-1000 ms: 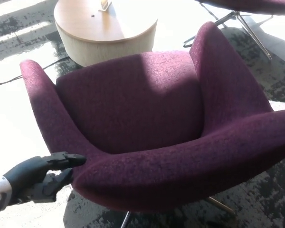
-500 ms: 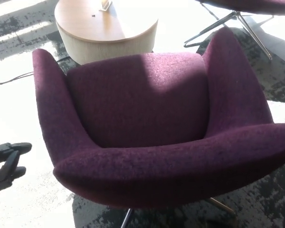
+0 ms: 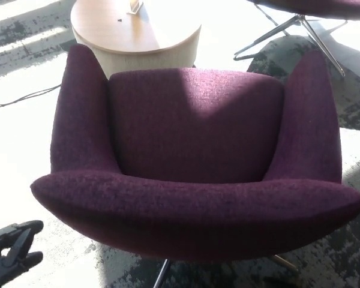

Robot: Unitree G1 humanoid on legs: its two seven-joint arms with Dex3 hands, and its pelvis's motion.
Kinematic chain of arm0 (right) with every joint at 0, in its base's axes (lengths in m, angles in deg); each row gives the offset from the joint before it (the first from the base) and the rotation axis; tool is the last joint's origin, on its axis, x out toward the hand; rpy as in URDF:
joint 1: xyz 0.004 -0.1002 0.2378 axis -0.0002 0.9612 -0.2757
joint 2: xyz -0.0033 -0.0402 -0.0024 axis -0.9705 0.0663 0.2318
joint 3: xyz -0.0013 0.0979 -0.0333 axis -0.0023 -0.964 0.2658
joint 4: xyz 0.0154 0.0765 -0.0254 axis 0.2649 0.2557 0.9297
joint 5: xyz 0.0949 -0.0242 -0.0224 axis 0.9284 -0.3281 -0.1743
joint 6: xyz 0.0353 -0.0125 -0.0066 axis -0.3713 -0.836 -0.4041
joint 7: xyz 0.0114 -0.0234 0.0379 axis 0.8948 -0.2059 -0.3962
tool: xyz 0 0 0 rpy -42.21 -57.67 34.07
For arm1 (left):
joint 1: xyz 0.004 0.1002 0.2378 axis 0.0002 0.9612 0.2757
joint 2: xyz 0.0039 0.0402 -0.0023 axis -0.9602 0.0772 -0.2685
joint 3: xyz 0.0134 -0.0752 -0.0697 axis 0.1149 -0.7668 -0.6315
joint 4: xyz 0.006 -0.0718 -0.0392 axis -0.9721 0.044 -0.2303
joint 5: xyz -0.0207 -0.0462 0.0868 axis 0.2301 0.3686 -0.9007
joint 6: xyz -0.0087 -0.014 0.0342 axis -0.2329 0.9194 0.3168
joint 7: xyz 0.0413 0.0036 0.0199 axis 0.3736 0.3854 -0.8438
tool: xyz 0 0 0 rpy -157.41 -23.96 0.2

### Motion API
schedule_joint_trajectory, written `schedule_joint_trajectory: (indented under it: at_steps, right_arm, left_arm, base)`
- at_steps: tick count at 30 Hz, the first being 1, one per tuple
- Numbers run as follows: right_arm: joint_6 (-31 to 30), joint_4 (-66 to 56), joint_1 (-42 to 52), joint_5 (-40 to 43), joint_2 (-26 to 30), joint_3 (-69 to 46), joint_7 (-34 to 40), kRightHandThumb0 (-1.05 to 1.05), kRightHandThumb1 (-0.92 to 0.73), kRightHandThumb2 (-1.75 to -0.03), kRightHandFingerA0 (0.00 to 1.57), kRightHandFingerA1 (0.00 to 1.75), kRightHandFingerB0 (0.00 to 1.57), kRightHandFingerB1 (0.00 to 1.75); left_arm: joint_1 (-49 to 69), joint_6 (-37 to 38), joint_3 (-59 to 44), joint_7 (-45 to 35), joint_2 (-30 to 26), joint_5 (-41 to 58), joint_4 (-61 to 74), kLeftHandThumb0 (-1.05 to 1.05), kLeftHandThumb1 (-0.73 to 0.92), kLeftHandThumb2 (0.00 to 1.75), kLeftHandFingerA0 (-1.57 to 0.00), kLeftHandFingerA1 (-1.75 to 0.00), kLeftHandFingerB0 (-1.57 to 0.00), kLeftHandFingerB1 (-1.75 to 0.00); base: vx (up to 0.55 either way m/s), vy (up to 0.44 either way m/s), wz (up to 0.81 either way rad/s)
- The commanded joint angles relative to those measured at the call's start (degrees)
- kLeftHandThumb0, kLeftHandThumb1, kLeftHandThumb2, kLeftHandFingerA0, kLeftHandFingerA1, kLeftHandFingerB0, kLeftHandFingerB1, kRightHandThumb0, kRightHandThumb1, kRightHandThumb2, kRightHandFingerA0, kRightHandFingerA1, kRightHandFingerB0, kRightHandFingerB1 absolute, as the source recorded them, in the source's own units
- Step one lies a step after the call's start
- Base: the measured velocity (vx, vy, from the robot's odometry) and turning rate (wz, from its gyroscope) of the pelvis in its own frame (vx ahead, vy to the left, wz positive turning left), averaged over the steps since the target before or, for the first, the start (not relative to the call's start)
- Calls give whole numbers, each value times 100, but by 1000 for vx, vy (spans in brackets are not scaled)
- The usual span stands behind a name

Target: The robot stands in front of a sofa and uses its left hand to push the left side of the sofa

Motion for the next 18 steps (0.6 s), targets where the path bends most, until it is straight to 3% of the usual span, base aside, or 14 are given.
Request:
schedule_joint_trajectory:
  at_steps: [1,2,3,6,7,8,10,11,12,14,15,17,18]
  right_arm:
    - [73,112,122,-51,109,28,49,-69,-68,-61,72,45,52,37]
    - [110,136,153,-98,120,62,77,-69,-69,-62,70,44,51,37]
    - [116,157,149,-130,136,93,80,-67,-70,-62,69,44,49,36]
    - [76,180,120,-73,145,72,22,-67,-69,-62,70,45,51,37]
    - [110,214,206,-94,134,96,-8,-66,-70,-62,69,44,51,37]
    - [138,248,302,-120,123,116,3,-67,-70,-62,69,43,51,37]
    - [179,281,419,-205,113,193,79,-68,-70,-62,70,44,51,37]
    - [220,317,476,-310,150,293,105,-71,-71,-63,66,42,49,36]
    - [236,318,488,-279,148,284,82,-70,-70,-62,66,42,47,36]
    - [234,284,512,-230,147,271,25,-68,-71,-62,66,43,47,36]
    - [138,284,485,-112,124,190,-78,-68,-56,-91,56,55,40,49]
    - [19,292,512,31,84,83,-217,-67,-55,-90,54,54,39,49]
    - [-42,287,557,97,36,15,-257,-66,-56,-90,54,54,40,49]
  left_arm:
    - [334,254,-137,35,198,220,-144,-83,72,108,-5,-39,-1,-30]
    - [408,269,-161,23,234,249,-145,-81,74,110,-5,-40,0,-30]
    - [524,274,-221,33,312,309,-127,-82,74,112,0,-43,-12,-35]
    - [728,203,-427,72,521,489,-110,-87,75,113,0,-43,-12,-34]
    - [927,210,-508,14,593,557,-77,-82,91,75,-8,-38,-6,-29]
    - [1111,166,-595,-56,667,651,-56,-81,92,71,-7,-35,-6,-27]
    - [1380,60,-797,-174,831,862,-12,-80,92,72,-8,-37,-6,-26]
    - [1608,-77,-883,-283,999,982,92,-77,76,108,-5,-40,0,-31]
    - [1674,-175,-939,-283,1081,1037,143,-73,92,74,-3,-33,-4,-25]
    - [1793,-337,-981,-296,1198,1083,253,-72,92,76,-3,-33,-3,-22]
    - [1821,-426,-1013,-323,1252,1116,186,-75,92,74,-5,-36,-2,-20]
    - [1927,-502,-1056,-391,1282,1146,114,-76,92,76,-7,-38,0,-20]
    - [2015,-496,-1056,-405,1267,1124,43,-78,76,112,0,-45,-9,-34]
  base:
    - [0,0,0]
    - [0,0,0]
    - [0,0,0]
    - [0,0,0]
    - [0,0,0]
    - [0,0,0]
    - [0,0,0]
    - [0,0,0]
    - [0,0,0]
    - [0,0,0]
    - [0,0,0]
    - [0,0,0]
    - [0,0,0]
